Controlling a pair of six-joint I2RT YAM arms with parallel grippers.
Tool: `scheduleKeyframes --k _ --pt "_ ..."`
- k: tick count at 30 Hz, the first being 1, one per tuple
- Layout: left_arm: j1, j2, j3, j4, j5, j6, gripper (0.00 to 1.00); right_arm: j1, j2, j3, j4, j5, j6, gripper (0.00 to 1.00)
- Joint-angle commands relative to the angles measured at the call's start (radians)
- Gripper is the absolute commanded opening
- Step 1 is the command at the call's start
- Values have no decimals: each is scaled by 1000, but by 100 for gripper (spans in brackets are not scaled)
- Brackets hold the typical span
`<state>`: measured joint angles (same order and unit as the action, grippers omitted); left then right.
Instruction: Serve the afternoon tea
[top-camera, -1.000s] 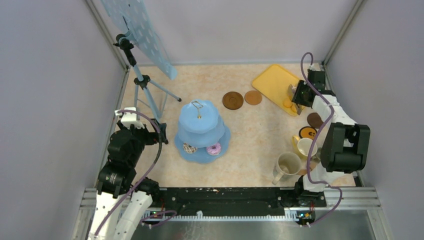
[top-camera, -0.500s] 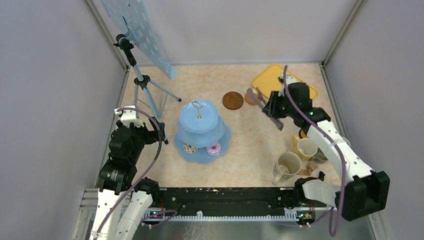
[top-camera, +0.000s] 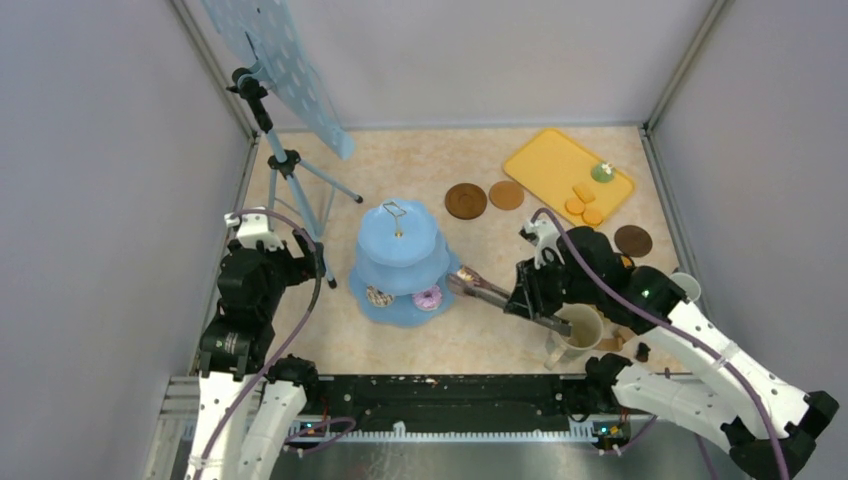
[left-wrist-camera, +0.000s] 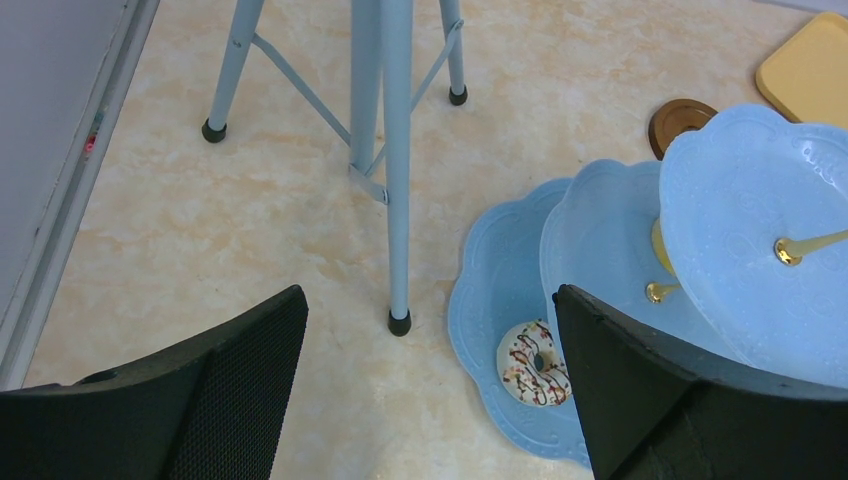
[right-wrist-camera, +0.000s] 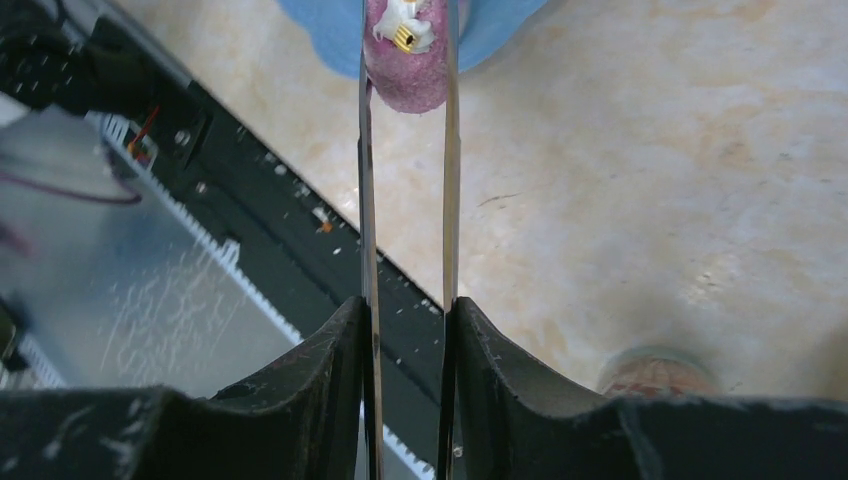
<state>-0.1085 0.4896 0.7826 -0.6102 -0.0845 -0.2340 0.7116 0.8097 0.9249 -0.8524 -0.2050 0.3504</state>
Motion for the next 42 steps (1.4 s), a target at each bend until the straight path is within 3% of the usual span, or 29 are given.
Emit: scheduleKeyframes --k 1,7,18,26,31,35,42 --pt "18 13 40 12 34 3 99 127 -5 40 61 -108 13 28" --pt "23 19 43 9 37 4 99 271 117 60 263 -57 46 28" --pt "23 6 41 12 44 5 99 282 323 137 514 6 44 29" --pt "21 -2 38 18 59 12 99 284 495 205 572 30 9 34" --pt "20 -8 36 20 63 13 99 293 558 226 581 62 0 43" --pt "17 -10 35 23 64 14 99 299 563 230 548 98 -12 51" --pt "16 -10 33 24 65 16 99 303 472 200 500 105 -8 53"
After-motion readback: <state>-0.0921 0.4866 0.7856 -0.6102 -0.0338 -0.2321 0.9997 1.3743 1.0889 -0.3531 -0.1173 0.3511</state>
